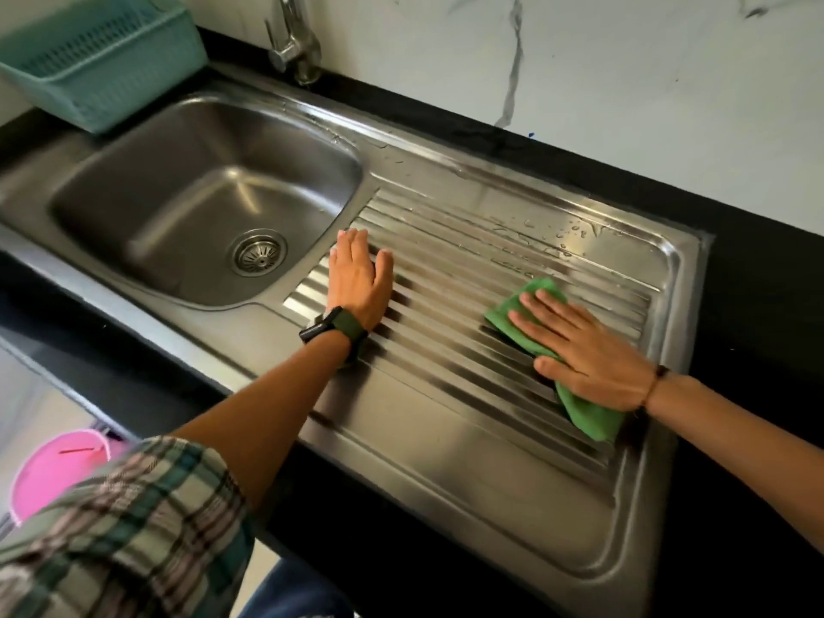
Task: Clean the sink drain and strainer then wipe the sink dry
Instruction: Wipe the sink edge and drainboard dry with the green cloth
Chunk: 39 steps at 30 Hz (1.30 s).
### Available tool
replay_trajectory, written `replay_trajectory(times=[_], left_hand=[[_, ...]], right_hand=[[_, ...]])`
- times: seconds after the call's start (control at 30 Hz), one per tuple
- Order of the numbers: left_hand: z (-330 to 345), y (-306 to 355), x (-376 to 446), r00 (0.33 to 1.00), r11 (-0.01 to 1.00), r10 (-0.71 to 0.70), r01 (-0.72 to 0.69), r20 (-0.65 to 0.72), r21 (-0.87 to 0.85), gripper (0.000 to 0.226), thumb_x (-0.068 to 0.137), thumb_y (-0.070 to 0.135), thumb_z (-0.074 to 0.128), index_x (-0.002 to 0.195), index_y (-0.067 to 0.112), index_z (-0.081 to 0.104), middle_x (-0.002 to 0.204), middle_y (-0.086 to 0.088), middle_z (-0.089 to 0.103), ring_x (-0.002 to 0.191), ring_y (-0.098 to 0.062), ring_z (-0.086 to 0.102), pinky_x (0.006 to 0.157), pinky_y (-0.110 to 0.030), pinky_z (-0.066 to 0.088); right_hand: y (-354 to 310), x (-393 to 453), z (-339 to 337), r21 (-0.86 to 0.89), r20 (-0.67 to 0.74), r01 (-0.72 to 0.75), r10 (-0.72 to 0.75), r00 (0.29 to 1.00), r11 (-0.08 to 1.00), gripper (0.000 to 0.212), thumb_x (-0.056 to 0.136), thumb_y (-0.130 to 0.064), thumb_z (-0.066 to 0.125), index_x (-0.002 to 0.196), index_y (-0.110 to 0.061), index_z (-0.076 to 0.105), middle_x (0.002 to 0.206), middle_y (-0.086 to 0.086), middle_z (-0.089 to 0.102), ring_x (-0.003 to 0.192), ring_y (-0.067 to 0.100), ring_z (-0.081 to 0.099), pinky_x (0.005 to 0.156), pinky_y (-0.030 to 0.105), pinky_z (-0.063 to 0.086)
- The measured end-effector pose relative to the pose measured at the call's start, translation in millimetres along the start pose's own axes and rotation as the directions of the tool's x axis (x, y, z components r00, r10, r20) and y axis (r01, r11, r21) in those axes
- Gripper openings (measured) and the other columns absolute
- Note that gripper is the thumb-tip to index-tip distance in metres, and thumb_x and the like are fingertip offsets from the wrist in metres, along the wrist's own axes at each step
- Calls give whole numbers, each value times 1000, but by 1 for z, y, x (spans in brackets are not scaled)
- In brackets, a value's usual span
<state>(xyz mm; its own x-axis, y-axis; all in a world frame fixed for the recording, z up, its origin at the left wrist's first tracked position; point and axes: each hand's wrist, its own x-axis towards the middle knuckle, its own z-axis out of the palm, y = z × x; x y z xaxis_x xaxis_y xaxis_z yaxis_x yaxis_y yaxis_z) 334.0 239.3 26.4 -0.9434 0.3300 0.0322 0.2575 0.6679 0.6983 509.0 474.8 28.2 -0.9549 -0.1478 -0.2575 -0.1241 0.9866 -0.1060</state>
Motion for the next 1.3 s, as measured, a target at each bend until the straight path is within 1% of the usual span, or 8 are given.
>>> replay_trajectory(times=[0.1,0.3,0.47,0.63,0.87,1.07,1.2,1.3], left_hand=[[7,-1,-1,999,1000,18,-19,-44,-5,63,90,40,25,141,4,25,152,-18,21,144,-28,12,118,-43,11],[7,-2,-2,994,994,-4,-7,-106,-105,68,87,45,22,143,8,23,154,-12,20,144,-23,10,119,-43,10],[7,-1,-3,991,984,-36,13,-128,-176,67,86,46,23,144,10,23,154,-9,20,144,-20,9,119,-41,8],[9,-2,1,991,987,-46,25,-128,-162,66,87,42,22,143,9,23,154,-8,20,145,-18,7,119,-37,4],[10,-3,6,988,990,-36,14,-147,-143,65,86,40,22,142,7,26,153,-12,21,144,-22,9,118,-35,5],[6,-2,5,986,988,-23,-3,-164,-156,63,86,37,23,139,3,31,146,-14,32,138,-26,25,116,-39,16],[2,-4,2,991,988,-32,11,-134,-151,65,87,39,21,141,3,26,151,-15,25,143,-25,13,118,-43,10],[2,-4,6,994,989,-17,0,-111,-147,68,87,42,19,142,4,23,153,-15,21,144,-25,10,119,-42,7]], right_hand=[[2,-4,0,40,32,-14,13,999,999,63,80,-68,-3,134,-44,-22,150,-11,-24,136,5,-31,106,19,-29],[-10,32,-2,-12,-15,7,-7,1000,1000,66,74,-72,-17,133,-44,-28,149,-6,-26,137,12,-31,110,29,-24],[-32,85,-13,-61,-49,94,-97,994,994,73,75,-71,-11,138,-35,-20,150,-1,-19,140,19,-20,114,37,-15],[-62,154,-26,-47,-96,165,-169,981,985,67,92,-60,19,146,-30,-6,158,3,-7,145,21,-8,118,42,-4],[-96,214,-40,-107,-82,172,-181,980,979,60,97,-42,24,148,-21,-2,158,1,-7,145,21,-7,117,42,-1],[-101,210,-43,-72,-53,155,-159,986,985,60,97,-40,25,148,-21,-2,158,1,-6,145,21,-7,118,41,-1],[-84,171,-33,19,-108,138,-135,985,990,55,98,-41,21,147,-25,2,158,1,0,146,19,-5,117,37,-4],[-59,124,-21,10,-109,98,-96,989,995,56,97,-45,23,146,-30,1,158,1,-1,145,20,-5,115,36,-7]])
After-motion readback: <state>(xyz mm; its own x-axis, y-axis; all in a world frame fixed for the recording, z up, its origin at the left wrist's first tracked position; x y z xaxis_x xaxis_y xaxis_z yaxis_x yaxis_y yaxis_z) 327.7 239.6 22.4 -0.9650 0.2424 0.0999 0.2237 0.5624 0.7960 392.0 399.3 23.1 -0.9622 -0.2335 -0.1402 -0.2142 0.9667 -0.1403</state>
